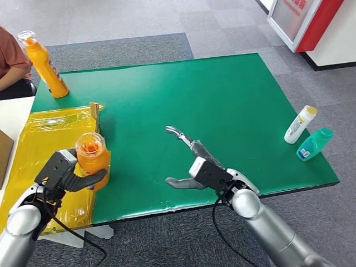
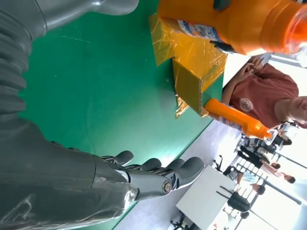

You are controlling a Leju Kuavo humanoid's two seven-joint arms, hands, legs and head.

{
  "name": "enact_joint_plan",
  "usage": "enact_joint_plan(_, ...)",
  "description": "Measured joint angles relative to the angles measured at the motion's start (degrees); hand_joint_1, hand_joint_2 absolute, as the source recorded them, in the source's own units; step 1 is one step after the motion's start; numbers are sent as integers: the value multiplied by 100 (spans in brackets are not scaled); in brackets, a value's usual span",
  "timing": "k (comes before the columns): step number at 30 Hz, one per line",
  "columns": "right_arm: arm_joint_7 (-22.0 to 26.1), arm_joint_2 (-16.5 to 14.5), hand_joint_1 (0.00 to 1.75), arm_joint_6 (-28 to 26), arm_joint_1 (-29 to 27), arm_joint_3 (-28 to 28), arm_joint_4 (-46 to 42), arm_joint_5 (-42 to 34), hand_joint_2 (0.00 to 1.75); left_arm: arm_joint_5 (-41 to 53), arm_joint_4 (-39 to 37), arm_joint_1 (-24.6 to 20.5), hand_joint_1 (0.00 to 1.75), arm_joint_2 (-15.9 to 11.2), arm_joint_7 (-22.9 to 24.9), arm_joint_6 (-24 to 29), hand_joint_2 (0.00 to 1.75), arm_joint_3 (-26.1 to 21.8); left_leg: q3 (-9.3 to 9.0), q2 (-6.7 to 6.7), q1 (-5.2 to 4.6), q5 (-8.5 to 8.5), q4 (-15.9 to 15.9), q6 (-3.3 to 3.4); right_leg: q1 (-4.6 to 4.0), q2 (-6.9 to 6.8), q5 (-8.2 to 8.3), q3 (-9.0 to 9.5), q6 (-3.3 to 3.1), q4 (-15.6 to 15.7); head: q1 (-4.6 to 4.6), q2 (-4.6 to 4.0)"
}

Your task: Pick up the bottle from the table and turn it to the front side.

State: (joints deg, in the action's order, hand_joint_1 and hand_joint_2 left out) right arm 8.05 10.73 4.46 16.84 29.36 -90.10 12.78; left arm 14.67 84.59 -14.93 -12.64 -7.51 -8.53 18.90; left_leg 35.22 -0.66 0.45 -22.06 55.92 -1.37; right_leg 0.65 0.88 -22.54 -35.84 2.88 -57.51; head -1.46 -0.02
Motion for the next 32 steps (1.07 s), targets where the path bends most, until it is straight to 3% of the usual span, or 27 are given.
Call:
enact_joint_plan(9,56,20,0,134,-72,189,-247,96,175,2897,-582,-666,175,-514,757,581,175,355,1,0,2,3,0,-3,-3,0,3,-3,-6,-4,-1,0)
enact_joint_plan(21,56,20,0,143,-54,402,-318,96,175,4008,-1300,-1149,175,-734,1024,871,175,492,2,1,3,3,0,-3,-3,0,4,-4,-6,-5,0,0)
enact_joint_plan(28,73,20,0,136,-56,473,-391,130,175,4534,-1564,-1216,175,-787,1106,1035,175,562,2,1,3,3,0,-4,-4,0,4,-4,-6,-5,-1,0)
enact_joint_plan(30,80,20,0,132,-57,493,-430,139,175,4575,-1615,-1215,162,-784,1107,1055,175,567,2,1,3,3,0,-3,-4,0,4,-4,-6,-5,0,0)
enact_joint_plan(31,83,20,0,132,-56,503,-449,142,175,4584,-1635,-1214,119,-781,1106,1066,175,567,2,1,3,3,0,-3,-4,0,4,-4,-6,-5,0,0)
enact_joint_plan(32,83,20,0,131,-56,509,-461,143,175,4590,-1646,-1213,100,-779,1106,1071,175,567,2,1,3,3,0,-3,-4,0,4,-3,-6,-5,0,0)
